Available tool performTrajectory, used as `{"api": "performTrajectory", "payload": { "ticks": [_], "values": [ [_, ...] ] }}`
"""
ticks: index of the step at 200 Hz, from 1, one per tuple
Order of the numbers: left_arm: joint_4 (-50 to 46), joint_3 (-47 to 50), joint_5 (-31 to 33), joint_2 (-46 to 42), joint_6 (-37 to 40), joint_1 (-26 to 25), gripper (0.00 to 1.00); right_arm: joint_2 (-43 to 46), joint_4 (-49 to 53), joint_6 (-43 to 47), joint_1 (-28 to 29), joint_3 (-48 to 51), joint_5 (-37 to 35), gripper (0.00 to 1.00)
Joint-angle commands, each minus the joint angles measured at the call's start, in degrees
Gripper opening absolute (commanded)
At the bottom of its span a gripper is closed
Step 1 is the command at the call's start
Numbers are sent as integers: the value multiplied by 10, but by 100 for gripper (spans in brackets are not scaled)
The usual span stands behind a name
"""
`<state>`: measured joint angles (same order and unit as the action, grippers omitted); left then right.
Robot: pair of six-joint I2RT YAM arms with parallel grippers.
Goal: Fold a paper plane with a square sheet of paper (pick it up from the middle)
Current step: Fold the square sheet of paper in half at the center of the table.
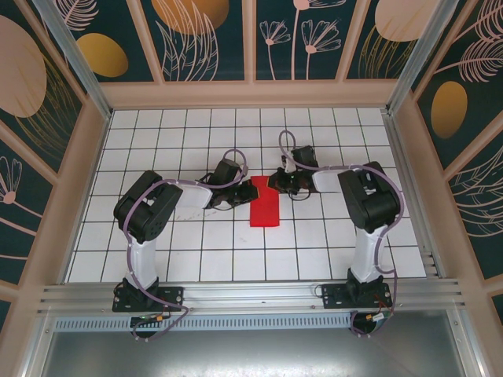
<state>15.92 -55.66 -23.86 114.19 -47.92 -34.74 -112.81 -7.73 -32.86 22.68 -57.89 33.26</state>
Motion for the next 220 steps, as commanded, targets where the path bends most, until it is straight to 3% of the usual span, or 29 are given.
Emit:
{"api": "performTrajectory", "payload": {
  "ticks": [1,50,111,161,186,220],
  "values": [
    [-181,51,114,66,30,9,0,-15,8,-4,-25,-9,-28,0],
    [-180,47,113,62,46,9,0,43,11,-4,-90,0,-79,0],
    [-179,-24,70,-10,82,9,0,166,61,-15,-20,60,-114,1],
    [-175,-19,81,-124,42,9,44,173,72,-60,77,95,-135,11],
    [-166,30,94,-170,4,10,56,147,59,-73,107,94,-132,14],
    [-133,99,69,-213,-52,10,63,127,63,-89,117,89,-154,16]
  ]
}}
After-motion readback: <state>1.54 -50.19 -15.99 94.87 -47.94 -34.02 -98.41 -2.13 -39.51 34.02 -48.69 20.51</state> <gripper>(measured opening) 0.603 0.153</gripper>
